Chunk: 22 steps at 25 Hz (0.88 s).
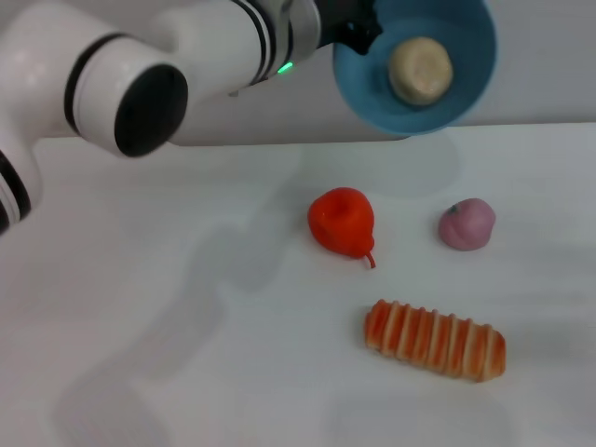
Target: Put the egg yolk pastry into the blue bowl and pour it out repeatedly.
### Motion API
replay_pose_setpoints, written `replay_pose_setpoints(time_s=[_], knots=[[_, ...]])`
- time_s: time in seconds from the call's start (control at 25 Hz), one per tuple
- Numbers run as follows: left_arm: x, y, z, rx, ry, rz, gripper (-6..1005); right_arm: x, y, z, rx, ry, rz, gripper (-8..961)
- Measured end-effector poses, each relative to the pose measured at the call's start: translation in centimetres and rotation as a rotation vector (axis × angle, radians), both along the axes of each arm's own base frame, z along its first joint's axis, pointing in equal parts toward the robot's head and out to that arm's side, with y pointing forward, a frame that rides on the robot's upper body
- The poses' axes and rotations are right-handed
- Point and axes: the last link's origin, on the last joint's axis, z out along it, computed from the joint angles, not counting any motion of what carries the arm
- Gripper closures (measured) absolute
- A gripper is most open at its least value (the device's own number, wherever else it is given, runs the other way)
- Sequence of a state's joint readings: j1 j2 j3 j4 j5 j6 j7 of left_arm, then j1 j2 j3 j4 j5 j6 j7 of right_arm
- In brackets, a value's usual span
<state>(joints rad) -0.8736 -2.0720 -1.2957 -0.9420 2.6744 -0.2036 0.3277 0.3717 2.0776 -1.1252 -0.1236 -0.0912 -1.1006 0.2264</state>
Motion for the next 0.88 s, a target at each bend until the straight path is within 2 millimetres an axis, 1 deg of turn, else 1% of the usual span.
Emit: replay_pose_setpoints(time_s=[0.04,0.16,0.28,0.36,0.48,0.56,0.64,0.88], knots=[[0.0,0.0,0.0,0.0,0.0,0.0,1000,0.0,0.0,0.0,0.0,0.0,0.0,289],[-0.1,-0.7,-0.3,0.034,-0.042,-0.071,1000,0.0,0.0,-0.2,-0.004,0.003,-0.002,290],[-0.2,-1.4,-0.1,0.082,-0.102,-0.141,999,0.0,0.0,-0.3,-0.007,0.004,-0.002,290],[-0.3,-1.5,-0.1,0.092,-0.112,-0.156,999,-0.1,0.0,-0.3,-0.007,0.004,-0.001,290],[-0.5,-1.7,-0.7,0.088,-0.102,-0.172,999,-0.2,0.1,-0.3,-0.007,0.004,0.003,290],[-0.4,-2.0,-1.1,0.089,-0.104,-0.201,999,-0.3,0.2,-0.3,-0.007,0.006,0.005,289],[0.3,-3.1,-1.5,0.107,-0.141,-0.292,999,-0.3,0.2,-0.4,-0.007,0.009,0.005,289],[0.5,-3.9,-1.9,0.119,-0.194,-0.349,1000,-0.4,0.2,-0.5,-0.009,0.012,0.007,289]])
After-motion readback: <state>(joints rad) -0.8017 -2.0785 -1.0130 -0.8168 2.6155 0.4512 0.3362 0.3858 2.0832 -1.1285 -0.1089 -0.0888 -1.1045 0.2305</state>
